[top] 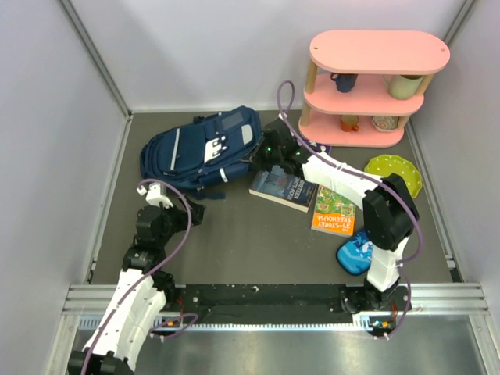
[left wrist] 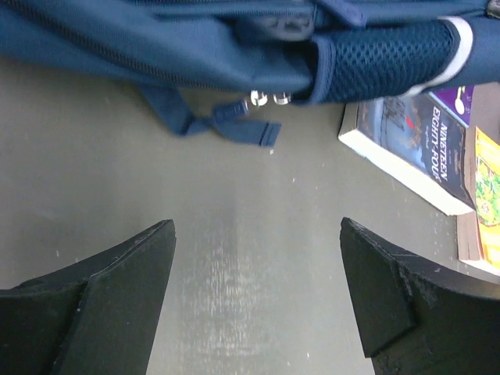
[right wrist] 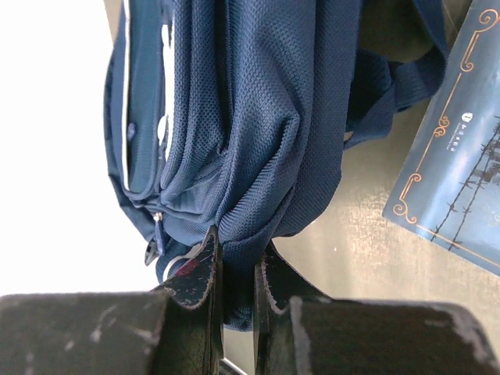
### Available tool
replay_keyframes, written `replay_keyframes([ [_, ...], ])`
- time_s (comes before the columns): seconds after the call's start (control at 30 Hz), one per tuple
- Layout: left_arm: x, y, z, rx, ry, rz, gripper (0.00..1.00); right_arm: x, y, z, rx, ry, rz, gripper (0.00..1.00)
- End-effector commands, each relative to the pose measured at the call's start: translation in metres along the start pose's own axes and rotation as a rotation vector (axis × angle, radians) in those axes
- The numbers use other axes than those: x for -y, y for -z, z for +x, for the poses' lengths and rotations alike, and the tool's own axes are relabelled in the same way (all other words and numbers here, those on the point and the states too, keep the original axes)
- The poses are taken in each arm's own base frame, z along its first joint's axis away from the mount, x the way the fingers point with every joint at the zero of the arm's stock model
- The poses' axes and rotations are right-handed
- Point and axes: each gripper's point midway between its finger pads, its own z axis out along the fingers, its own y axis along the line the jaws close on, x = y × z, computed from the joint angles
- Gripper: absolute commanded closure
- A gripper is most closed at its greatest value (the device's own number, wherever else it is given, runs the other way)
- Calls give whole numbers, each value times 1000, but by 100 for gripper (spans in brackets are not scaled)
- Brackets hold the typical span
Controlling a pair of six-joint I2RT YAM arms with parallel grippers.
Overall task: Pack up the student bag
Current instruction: Unzip the student bag at the center of the board.
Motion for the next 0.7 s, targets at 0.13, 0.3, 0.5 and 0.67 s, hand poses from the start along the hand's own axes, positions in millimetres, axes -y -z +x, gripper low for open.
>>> replay_keyframes([
  [0.13,38,-25,-50,148,-184,169,16,-81,73,-33,86,26,-261,100],
  [0.3,47,-35,-45,111,-193,200,24,-84,80,-34,87,29,-276,100],
  [0.5,50,-34,-57,174,-174,197,26,-89,86,-33,81,33,-293,100],
  [0.67,51,-42,-60,171,-167,191,33,-90,91,-32,73,32,-302,100],
])
